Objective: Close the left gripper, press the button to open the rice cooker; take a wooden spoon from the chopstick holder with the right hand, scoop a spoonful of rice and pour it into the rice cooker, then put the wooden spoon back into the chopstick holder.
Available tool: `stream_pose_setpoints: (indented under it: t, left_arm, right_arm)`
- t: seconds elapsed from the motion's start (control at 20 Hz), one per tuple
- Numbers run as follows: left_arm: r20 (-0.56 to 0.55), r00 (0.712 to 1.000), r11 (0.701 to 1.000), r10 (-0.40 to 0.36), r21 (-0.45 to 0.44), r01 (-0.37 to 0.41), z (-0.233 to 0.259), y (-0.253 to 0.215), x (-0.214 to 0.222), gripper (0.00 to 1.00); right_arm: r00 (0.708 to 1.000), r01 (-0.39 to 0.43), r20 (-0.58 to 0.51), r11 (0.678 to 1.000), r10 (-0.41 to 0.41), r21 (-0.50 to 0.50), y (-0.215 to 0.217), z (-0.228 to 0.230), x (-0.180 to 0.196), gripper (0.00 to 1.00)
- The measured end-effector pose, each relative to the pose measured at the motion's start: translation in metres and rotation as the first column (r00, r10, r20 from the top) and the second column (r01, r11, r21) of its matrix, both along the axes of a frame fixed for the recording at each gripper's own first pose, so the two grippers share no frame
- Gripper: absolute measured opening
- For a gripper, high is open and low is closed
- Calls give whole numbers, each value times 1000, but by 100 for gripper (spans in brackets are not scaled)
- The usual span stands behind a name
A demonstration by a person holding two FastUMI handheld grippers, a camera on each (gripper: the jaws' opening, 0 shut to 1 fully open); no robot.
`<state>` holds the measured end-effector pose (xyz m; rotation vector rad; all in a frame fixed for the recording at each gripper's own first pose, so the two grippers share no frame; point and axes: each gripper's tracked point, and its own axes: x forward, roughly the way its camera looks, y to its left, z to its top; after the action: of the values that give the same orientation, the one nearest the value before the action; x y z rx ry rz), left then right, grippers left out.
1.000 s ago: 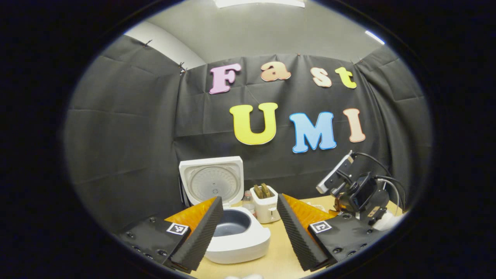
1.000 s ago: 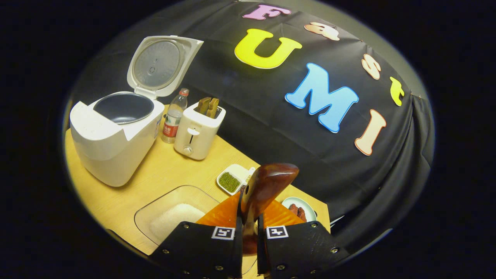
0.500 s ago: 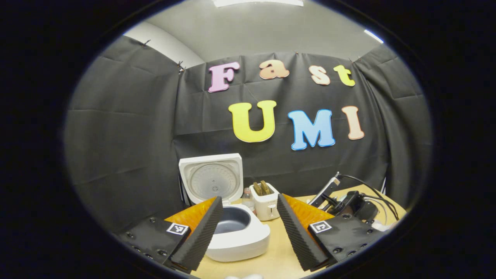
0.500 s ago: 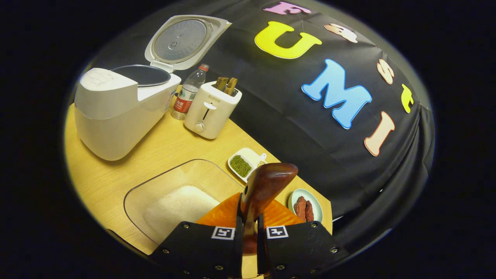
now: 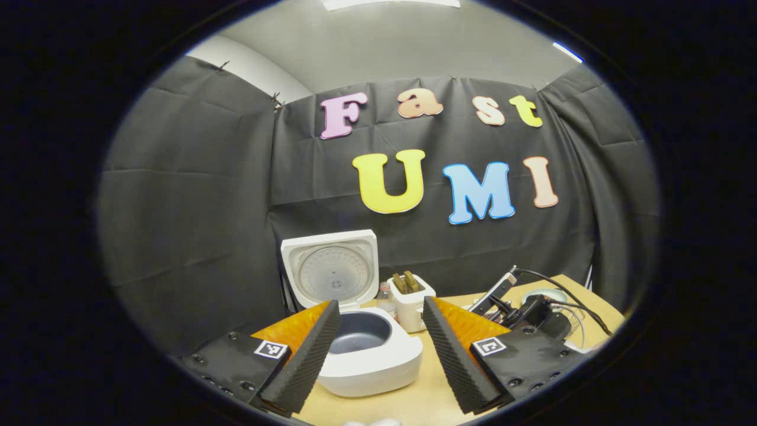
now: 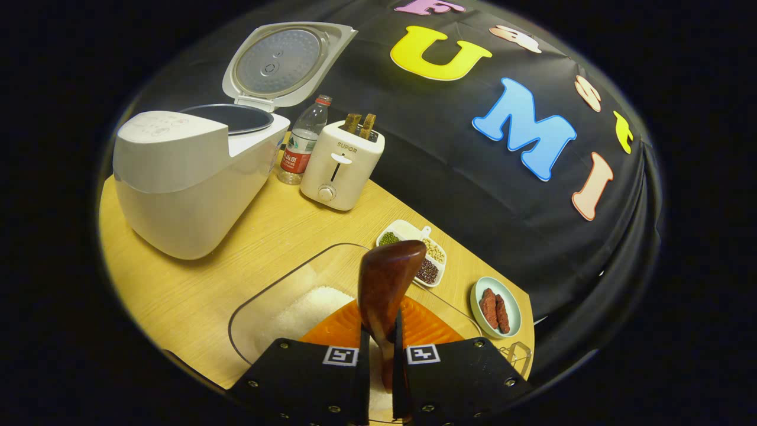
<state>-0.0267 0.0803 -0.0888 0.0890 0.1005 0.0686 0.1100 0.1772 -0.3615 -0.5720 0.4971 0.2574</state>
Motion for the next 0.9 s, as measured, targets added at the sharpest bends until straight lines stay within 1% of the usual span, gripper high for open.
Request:
stream_pose_setpoints:
  t: [0.2, 0.35, 0.6, 0.7, 0.75, 0.9]
  left_arm:
    - [-8, 1000, 1000, -6, 3, 6, -2, 2, -4, 99]
    - [-12, 1000, 1000, -8, 0, 8, -3, 4, -6, 99]
    - [-16, 1000, 1000, -7, 1, 7, -5, 5, -7, 99]
    - [-20, 1000, 1000, -9, 1, 9, -6, 5, -6, 99]
    - [-27, 1000, 1000, -5, -1, 5, -7, 7, -7, 99]
    - [-28, 1000, 1000, 1, 4, -1, -4, 9, -5, 99]
  right_arm:
    - [998, 52, -30, 995, -50, 85, 5, 2, 1, 16]
    - [994, 100, -57, 981, -92, 164, 8, 5, 3, 16]
    - [988, 137, -107, 940, -109, 311, 25, 11, 4, 16]
    - [983, 164, -135, 911, -120, 380, 30, 12, 5, 16]
    - [979, 186, -157, 887, -130, 423, 31, 12, 6, 15]
    - [964, 251, -214, 791, -155, 558, 28, 15, 10, 16]
